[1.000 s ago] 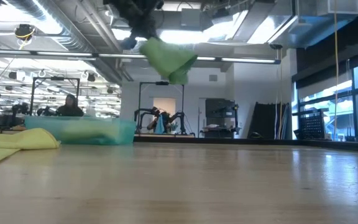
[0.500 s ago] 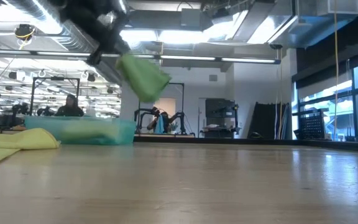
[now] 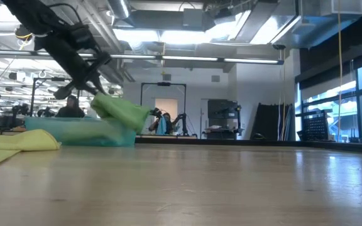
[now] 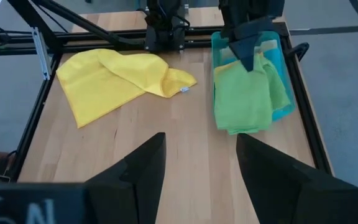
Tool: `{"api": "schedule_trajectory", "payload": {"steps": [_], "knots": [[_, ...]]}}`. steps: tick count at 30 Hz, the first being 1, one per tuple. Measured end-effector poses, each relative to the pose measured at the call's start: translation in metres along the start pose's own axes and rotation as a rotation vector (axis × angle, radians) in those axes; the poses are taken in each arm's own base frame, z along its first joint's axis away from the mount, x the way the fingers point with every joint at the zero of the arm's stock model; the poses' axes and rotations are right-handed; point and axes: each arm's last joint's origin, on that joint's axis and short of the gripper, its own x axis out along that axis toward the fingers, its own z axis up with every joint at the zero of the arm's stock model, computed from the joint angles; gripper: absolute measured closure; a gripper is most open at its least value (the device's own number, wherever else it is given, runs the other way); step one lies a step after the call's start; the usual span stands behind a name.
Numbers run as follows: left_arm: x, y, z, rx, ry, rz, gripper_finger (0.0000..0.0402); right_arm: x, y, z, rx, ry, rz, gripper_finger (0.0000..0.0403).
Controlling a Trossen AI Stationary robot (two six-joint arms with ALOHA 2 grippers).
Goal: Fold microfiber towels
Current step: Stack the folded green microfiber cloth on top of the yellow microfiber cloth in the blue bin
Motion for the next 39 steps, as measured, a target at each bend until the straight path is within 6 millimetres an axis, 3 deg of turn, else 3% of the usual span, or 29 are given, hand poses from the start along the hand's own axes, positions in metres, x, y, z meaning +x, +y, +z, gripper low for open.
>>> {"api": "schedule_trajectory", "payload": {"steps": [13,27,39], "knots": [[-0.016,0.036,0.006,0.045,0.062,0.193,0.0389,0.045,-0.011,-0.002,0.065,0.071,0.029,0.0205],[-0.028,0.052,0.016,0.095,0.017,0.257,0.0382,0.047,-0.012,0.002,0.074,0.036,0.024,0.0205],[-0.028,0.054,0.013,0.146,0.054,0.286,0.0268,0.047,-0.013,0.005,0.067,0.002,0.02,0.0205]]}}
